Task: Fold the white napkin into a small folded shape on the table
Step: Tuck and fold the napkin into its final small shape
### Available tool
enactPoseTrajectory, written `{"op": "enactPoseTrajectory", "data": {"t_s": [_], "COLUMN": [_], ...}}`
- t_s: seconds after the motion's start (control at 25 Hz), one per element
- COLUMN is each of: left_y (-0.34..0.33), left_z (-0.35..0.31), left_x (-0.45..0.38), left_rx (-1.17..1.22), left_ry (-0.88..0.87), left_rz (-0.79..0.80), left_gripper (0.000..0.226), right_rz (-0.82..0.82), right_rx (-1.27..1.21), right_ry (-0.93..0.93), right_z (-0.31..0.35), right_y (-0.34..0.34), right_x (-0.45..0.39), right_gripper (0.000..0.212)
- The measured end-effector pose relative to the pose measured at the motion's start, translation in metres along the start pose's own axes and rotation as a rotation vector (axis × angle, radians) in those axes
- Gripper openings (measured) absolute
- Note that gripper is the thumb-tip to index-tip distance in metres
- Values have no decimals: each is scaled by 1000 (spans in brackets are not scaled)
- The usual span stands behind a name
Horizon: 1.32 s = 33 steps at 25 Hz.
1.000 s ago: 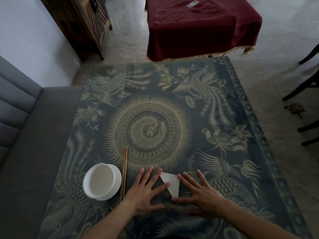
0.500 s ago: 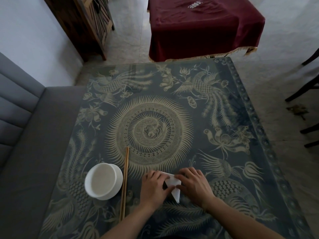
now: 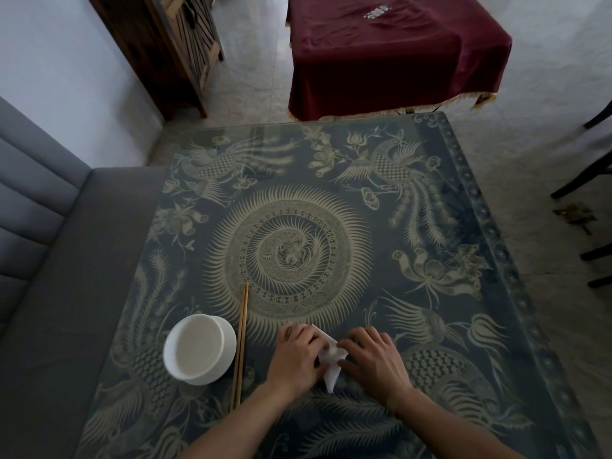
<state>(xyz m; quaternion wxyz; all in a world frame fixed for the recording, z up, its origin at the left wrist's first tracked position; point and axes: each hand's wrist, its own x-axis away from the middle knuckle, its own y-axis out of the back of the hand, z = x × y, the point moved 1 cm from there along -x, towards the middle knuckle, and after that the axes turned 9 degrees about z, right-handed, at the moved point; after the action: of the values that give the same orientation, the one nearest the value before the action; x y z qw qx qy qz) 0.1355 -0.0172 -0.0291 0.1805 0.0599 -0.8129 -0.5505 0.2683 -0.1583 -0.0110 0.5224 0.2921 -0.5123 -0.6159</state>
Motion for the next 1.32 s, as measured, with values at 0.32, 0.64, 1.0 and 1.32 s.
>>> {"op": "enactPoseTrajectory", "data": {"t_s": [0.32,0.64,1.0,1.32], "left_y": [3,7,20,24], "left_z": [-1,-5,-11,3], "left_x": [0,1,-3,0], "left_rx": [-20,45,440,886], "left_ry": [10,42,143,274], "left_rz": [-8,-15,-61,-38], "left_gripper": [20,19,6,13], "right_rz": [-38,-45,-72,30], "right_rx": [-28,-80,-356,-842], "right_ry": [-7,-36,-90,-370], "right_z": [-2,3,10,19], "right_y": [-8,-1,3,2], "right_x": [-2,-2,-1,-24], "right_gripper": [18,12,16,9]}}
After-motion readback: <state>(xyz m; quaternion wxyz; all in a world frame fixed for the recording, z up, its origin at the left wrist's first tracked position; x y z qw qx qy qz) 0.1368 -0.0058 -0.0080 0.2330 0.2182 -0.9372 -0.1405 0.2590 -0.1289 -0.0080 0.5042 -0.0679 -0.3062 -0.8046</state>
